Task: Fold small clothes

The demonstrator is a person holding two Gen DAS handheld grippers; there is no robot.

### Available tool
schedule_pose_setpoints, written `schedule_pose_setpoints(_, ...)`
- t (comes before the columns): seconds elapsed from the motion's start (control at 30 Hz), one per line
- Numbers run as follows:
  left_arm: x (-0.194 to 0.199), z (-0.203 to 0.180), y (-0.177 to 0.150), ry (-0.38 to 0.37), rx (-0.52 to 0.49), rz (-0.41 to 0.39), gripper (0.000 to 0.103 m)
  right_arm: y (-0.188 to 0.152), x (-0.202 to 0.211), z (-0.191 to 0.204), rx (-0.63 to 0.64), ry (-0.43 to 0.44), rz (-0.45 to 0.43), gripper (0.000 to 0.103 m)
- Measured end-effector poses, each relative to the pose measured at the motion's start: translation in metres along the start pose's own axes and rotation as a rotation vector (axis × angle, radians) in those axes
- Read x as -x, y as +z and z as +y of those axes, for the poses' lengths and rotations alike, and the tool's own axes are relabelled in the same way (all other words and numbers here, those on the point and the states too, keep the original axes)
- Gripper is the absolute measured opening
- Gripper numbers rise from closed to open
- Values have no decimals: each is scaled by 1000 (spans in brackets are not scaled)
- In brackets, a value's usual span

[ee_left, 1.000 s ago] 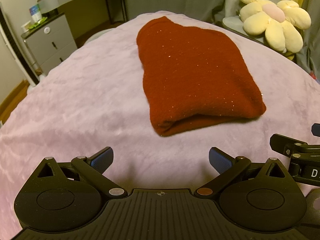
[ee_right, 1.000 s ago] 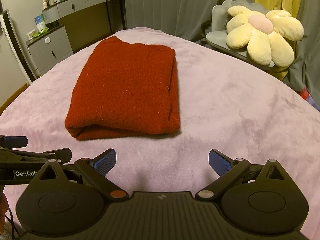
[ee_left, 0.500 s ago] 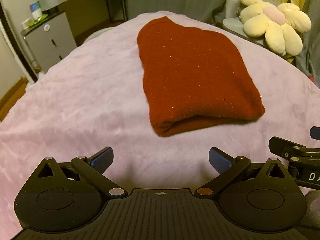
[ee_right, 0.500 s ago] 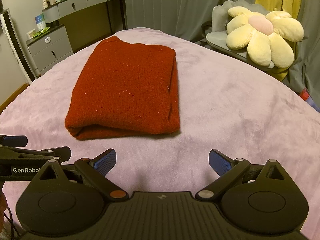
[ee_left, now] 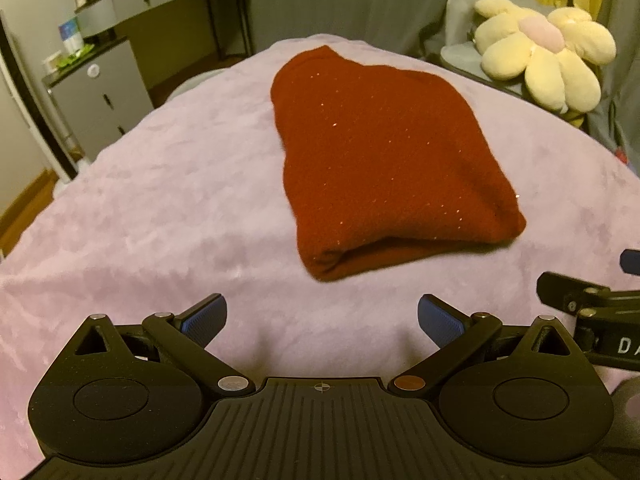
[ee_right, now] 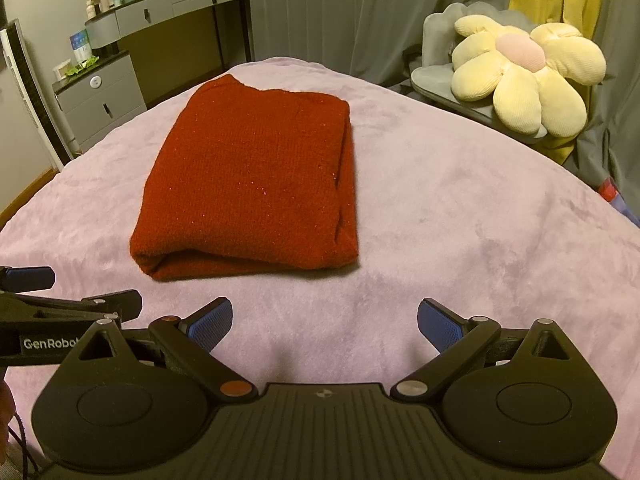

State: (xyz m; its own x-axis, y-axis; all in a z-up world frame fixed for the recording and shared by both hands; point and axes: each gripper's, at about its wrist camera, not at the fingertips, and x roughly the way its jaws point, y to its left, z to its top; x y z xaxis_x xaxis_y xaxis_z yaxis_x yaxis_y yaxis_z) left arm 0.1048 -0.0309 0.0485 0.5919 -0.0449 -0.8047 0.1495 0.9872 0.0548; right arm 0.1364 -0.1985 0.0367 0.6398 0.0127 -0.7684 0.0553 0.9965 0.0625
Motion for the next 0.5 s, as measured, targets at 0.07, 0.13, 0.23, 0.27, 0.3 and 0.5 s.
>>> schedule_pose_setpoints(0.07,-1,-1,0,3,-8,6,103,0,0,0,-1,0,0,99)
schedule_pose_setpoints(0.13,-1,-2,1,-1,-9,7,103,0,0,-1,-1,0,0,99)
schedule_pose_setpoints(0.23,0,-2,1,-7,-14,7,103,0,0,-1,-1,0,0,99)
schedule_pose_setpoints(0.27,1,-2,0,-5,-17,8,103,0,0,-1,-1,0,-1,99)
schedule_pose_setpoints(0.3,1,-3,0,0,-19,8,103,0,0,-1,-1,1,-1,99)
schedule_pose_setpoints(0.5,1,-5,-1,-3,-27,7,103,-1,2,-1,-2,-5,-8,99)
